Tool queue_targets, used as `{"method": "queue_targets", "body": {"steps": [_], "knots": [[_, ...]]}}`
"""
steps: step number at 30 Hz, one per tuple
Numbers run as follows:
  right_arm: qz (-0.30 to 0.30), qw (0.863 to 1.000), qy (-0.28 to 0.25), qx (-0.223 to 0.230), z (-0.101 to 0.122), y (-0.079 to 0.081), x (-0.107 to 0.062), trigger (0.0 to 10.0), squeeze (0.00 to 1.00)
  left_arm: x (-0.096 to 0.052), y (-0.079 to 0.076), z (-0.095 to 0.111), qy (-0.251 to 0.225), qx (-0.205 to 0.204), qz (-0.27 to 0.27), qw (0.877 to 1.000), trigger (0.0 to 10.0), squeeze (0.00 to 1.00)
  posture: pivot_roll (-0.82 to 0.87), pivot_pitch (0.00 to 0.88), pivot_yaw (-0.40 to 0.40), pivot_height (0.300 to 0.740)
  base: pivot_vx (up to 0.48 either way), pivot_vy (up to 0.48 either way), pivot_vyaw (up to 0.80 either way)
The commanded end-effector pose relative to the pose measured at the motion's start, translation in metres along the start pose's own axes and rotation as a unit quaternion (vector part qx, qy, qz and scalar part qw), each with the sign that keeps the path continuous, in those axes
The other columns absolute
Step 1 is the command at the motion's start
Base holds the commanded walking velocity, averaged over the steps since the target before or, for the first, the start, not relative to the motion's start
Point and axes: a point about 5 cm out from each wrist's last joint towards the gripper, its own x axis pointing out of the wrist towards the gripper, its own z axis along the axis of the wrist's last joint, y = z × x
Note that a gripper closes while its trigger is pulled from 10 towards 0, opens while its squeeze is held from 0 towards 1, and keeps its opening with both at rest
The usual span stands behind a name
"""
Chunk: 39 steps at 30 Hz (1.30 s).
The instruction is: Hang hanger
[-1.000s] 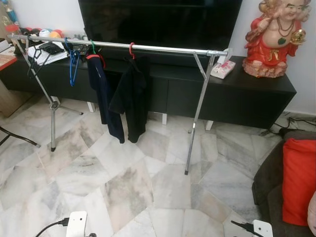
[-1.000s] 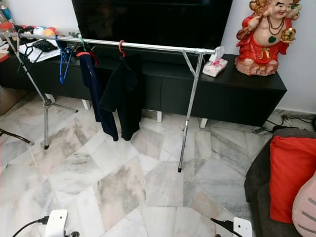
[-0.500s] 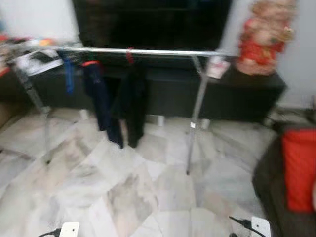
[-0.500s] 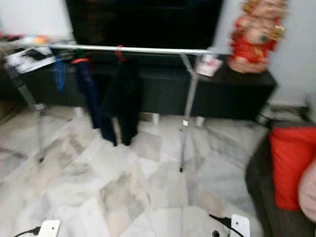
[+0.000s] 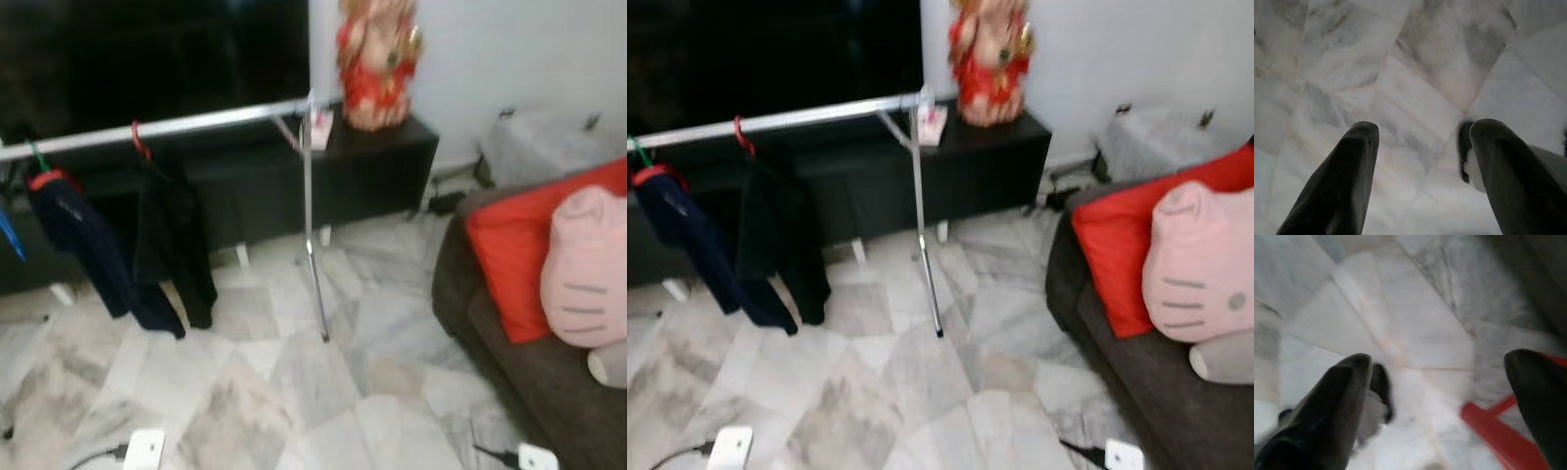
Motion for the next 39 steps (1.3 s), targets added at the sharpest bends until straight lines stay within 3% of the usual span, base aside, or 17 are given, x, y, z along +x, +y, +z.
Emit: {"method": "queue_targets", "body": {"steps": [1, 11, 17, 27, 39], "knots": [[0.009, 1.000, 0.003, 0.002, -0.002, 0.007, 0.001, 10.0, 0.00, -0.003, 0.001, -0.019, 0.033, 0.004, 0.003, 0.999, 10.0, 0.00, -0.07, 0.000, 0.006, 0.740, 0.000, 0.000, -0.74], [0.019, 1.000, -0.007, -0.008, 0.000, 0.009, 0.001, 10.0, 0.00, -0.003, -0.001, -0.020, 0.035, 0.005, -0.001, 0.999, 10.0, 0.00, -0.07, 0.000, 0.005, 0.740, 0.000, 0.000, -0.06], [0.025, 1.000, -0.011, -0.012, 0.001, 0.010, 0.001, 10.0, 0.00, -0.004, 0.009, -0.025, 0.037, 0.007, 0.002, 0.999, 10.0, 0.00, -0.07, 0.000, 0.005, 0.740, 0.000, 0.000, 0.67], [0.028, 1.000, -0.007, 0.002, 0.000, 0.010, 0.001, 10.0, 0.00, -0.007, 0.010, -0.034, 0.043, 0.004, 0.003, 0.999, 10.0, 0.00, -0.06, 0.000, 0.003, 0.740, 0.000, 0.000, 0.72], [0.028, 1.000, -0.006, -0.003, 0.000, 0.011, 0.001, 10.0, 0.00, -0.005, 0.013, -0.025, 0.032, -0.005, 0.005, 0.999, 10.0, 0.00, -0.06, 0.000, 0.003, 0.740, 0.000, 0.000, 0.00]]}}
